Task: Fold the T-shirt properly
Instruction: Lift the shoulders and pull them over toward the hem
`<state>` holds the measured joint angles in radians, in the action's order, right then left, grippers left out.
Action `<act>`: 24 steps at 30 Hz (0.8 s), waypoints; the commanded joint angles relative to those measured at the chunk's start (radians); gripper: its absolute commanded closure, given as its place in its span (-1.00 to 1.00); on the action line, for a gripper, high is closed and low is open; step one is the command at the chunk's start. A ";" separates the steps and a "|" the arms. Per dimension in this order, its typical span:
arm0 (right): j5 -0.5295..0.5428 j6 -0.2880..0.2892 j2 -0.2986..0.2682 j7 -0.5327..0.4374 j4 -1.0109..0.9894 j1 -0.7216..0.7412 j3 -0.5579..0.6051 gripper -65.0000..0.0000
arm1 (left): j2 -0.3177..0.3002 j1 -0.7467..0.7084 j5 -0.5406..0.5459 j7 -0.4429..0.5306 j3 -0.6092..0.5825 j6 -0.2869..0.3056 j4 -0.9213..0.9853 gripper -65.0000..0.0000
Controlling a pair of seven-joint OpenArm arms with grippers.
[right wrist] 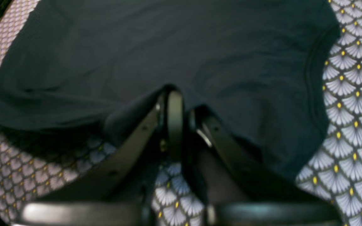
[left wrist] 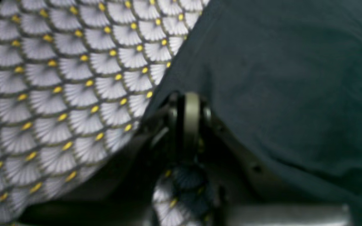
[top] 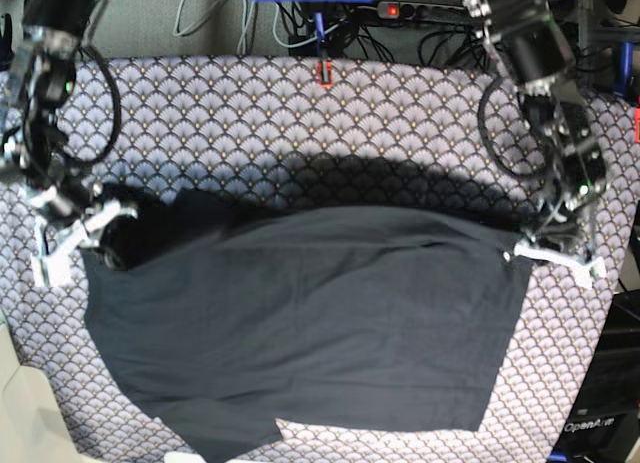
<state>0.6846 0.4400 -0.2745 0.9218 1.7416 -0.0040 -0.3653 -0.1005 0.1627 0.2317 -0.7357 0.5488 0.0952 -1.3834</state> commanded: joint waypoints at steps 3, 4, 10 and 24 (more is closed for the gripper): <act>-0.041 0.003 -0.018 -0.025 -0.071 0.094 0.002 1.00 | -0.029 0.074 0.005 0.021 0.000 0.004 0.059 1.00; -0.059 0.003 -0.019 -0.025 -0.098 0.120 0.018 1.00 | -0.032 0.093 0.005 0.021 0.000 0.004 0.085 1.00; -0.087 0.004 -0.049 -0.034 -0.231 0.250 0.104 1.00 | -0.063 0.208 0.005 0.021 0.000 0.002 0.206 1.00; -0.090 0.001 -0.064 -0.112 -0.366 0.359 0.263 1.00 | -0.071 0.374 -0.173 0.161 -0.157 0.001 0.405 1.00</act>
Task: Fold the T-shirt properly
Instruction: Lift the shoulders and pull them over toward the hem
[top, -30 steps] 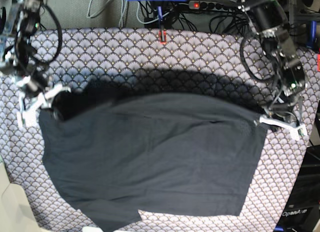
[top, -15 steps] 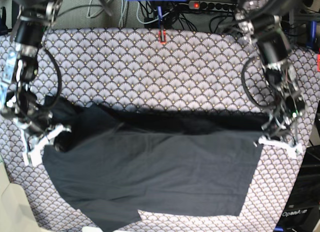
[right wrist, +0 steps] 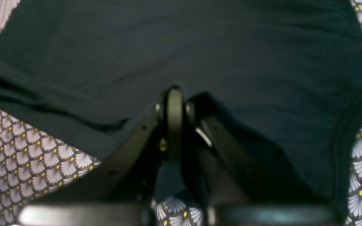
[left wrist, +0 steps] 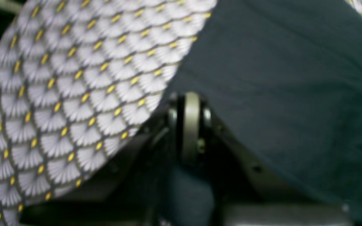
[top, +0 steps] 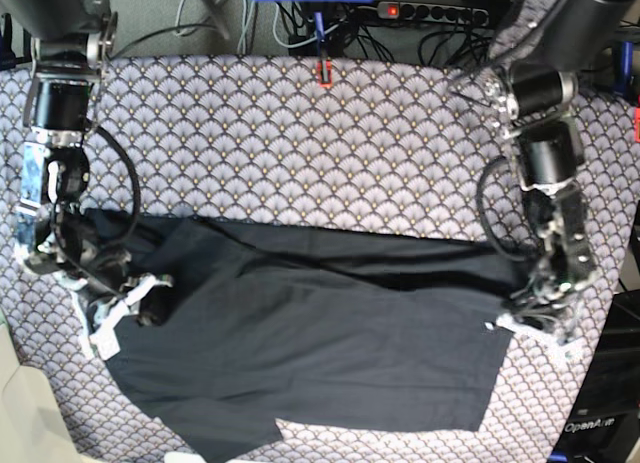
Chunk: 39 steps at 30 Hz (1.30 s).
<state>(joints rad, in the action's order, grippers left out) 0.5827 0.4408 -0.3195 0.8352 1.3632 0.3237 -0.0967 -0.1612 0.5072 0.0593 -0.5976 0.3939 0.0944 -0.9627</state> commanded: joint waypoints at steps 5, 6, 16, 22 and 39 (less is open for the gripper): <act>0.012 0.000 -0.039 -0.058 -0.087 0.074 -0.001 1.00 | -0.007 0.029 -0.005 0.046 -0.033 0.001 -0.014 1.00; 0.012 0.000 -0.046 -0.070 -0.109 0.081 -0.001 1.00 | -0.011 0.029 -0.005 0.046 -0.033 0.001 -0.014 1.00; -0.108 0.003 -0.060 -0.149 -0.224 0.147 0.035 1.00 | -0.042 0.037 0.000 0.048 -0.031 0.001 -0.014 1.00; -0.129 0.003 -0.040 -0.190 -0.247 0.151 0.097 1.00 | -0.034 0.046 -0.003 0.078 -0.031 0.001 -0.014 1.00; -0.229 0.003 -0.039 -0.274 -0.419 0.280 0.114 1.00 | -0.042 0.049 -0.005 0.212 -0.034 0.001 0.078 1.00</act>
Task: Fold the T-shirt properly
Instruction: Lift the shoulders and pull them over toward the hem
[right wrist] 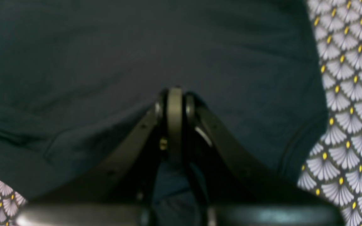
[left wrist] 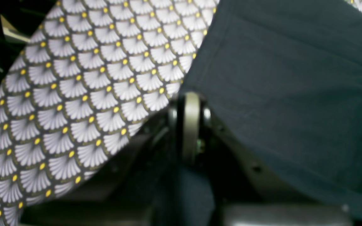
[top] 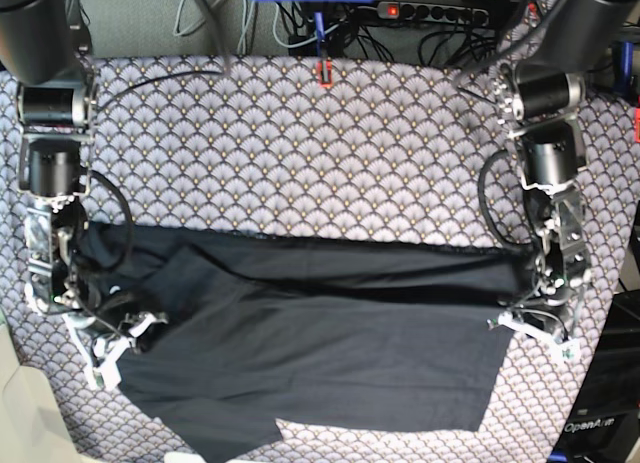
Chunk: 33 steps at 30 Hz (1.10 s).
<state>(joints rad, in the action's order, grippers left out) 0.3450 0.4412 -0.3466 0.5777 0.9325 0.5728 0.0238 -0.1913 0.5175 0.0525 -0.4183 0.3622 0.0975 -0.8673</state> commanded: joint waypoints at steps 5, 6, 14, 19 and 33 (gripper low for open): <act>-0.036 0.003 0.008 -0.060 -0.037 0.046 -0.008 1.00 | -0.012 0.039 0.002 0.054 -0.002 -0.002 -0.017 1.00; -0.039 0.003 0.008 -0.068 -0.054 0.049 -0.006 1.00 | -0.012 0.040 0.002 0.054 -0.002 -0.002 -0.017 1.00; -0.040 0.003 0.005 -0.089 -0.079 0.069 -0.003 1.00 | -0.012 0.060 0.002 0.054 -0.002 -0.002 -0.016 1.00; -0.042 0.003 0.002 -0.089 -0.079 0.086 -0.002 1.00 | -0.014 0.063 0.000 0.054 -0.002 -0.002 -0.016 1.00; -0.042 0.003 0.001 -0.081 -0.079 0.088 -0.002 0.92 | -0.027 0.059 0.000 0.052 -0.005 -0.002 -0.017 0.38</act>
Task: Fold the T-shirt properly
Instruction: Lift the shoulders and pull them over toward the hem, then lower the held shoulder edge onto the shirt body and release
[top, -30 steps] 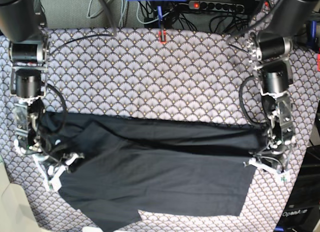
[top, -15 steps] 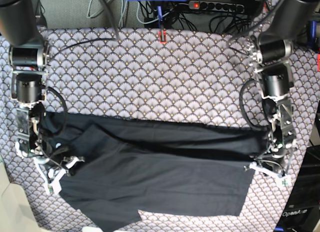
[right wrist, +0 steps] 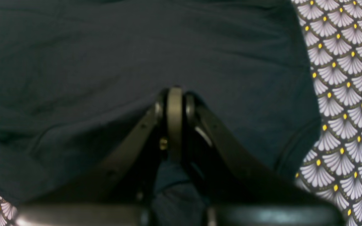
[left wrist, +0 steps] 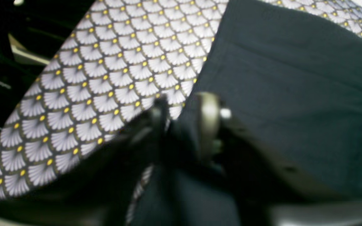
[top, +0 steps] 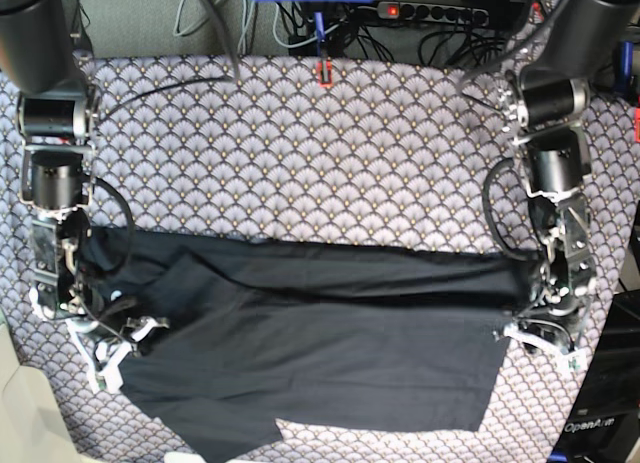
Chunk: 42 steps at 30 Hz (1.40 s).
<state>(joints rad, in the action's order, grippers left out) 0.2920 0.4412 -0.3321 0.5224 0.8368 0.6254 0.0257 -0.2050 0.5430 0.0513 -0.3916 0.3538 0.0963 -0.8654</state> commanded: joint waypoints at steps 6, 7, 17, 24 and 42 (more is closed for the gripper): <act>0.013 0.003 -0.014 -0.023 0.017 0.031 -0.008 0.40 | -0.012 0.025 0.003 0.026 0.006 0.000 -0.028 0.26; 0.013 0.005 -0.014 -0.023 0.017 0.031 -0.010 0.33 | -0.012 0.019 0.003 0.026 0.003 0.000 -0.031 0.26; 0.013 0.005 -0.051 0.066 0.023 0.029 -0.011 0.21 | -0.007 -0.085 0.012 0.016 0.000 0.007 -0.033 0.25; 0.016 0.005 -0.088 0.078 0.026 -0.065 -0.013 0.19 | 0.020 -0.251 0.014 0.016 0.006 0.007 -0.154 0.25; 0.013 0.005 -0.089 -0.011 0.020 -0.138 -0.011 0.17 | 0.082 -0.326 0.012 -0.048 0.178 0.001 -0.360 0.04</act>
<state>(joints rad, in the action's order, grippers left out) 0.2939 0.4416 -0.4042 0.5304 0.8440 0.4618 0.0181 -0.1135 0.1951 0.0608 -0.4606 0.5323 0.0994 -1.2083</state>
